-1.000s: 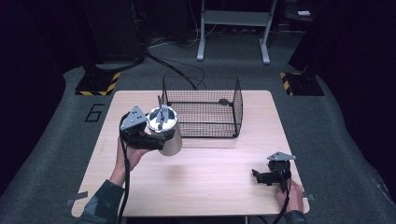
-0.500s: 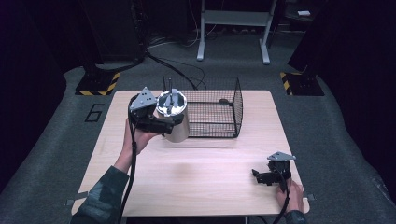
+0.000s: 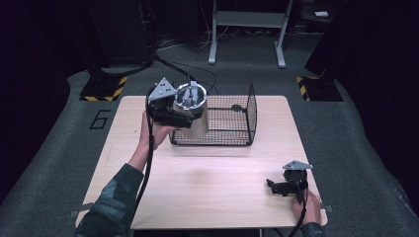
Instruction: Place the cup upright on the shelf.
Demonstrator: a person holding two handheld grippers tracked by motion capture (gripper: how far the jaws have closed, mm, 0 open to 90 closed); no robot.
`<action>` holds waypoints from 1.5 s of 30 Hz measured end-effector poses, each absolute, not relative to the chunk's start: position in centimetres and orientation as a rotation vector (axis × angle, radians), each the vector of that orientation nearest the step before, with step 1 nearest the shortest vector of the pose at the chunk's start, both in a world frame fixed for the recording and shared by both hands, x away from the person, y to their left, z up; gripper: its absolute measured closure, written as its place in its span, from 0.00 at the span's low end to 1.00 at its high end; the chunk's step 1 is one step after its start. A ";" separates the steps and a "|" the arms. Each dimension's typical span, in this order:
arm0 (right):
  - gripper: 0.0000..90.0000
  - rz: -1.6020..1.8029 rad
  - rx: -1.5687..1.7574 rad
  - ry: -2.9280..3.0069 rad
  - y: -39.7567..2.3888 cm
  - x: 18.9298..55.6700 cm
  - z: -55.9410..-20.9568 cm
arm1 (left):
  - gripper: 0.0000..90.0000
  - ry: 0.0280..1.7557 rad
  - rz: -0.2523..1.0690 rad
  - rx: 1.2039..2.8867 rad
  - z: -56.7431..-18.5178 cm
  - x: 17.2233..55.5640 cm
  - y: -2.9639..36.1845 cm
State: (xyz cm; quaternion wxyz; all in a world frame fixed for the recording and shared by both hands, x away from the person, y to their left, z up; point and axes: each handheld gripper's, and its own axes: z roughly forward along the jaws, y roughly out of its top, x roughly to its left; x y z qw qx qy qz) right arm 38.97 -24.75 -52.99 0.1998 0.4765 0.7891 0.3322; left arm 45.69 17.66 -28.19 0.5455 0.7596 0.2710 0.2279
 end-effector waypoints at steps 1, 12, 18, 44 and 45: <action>0.00 0.927 1.332 2.207 -24.8 39.0 -53.0 | 0.04 0.643 0.534 1.802 -28.1 45.9 17.6; 0.00 0.928 1.331 2.208 -24.7 39.0 -53.0 | 0.04 0.670 0.549 1.810 -28.1 48.0 16.6; 0.00 0.928 1.331 2.208 -24.8 39.0 -53.0 | 0.04 0.681 0.557 1.816 -28.1 49.0 16.1; 0.00 0.932 1.344 2.195 -24.7 39.0 -53.0 | 0.04 0.792 0.602 1.781 -30.0 53.5 14.3; 0.00 0.933 1.344 2.198 -24.7 39.0 -53.0 | 0.04 0.798 0.606 1.789 -30.1 53.8 14.1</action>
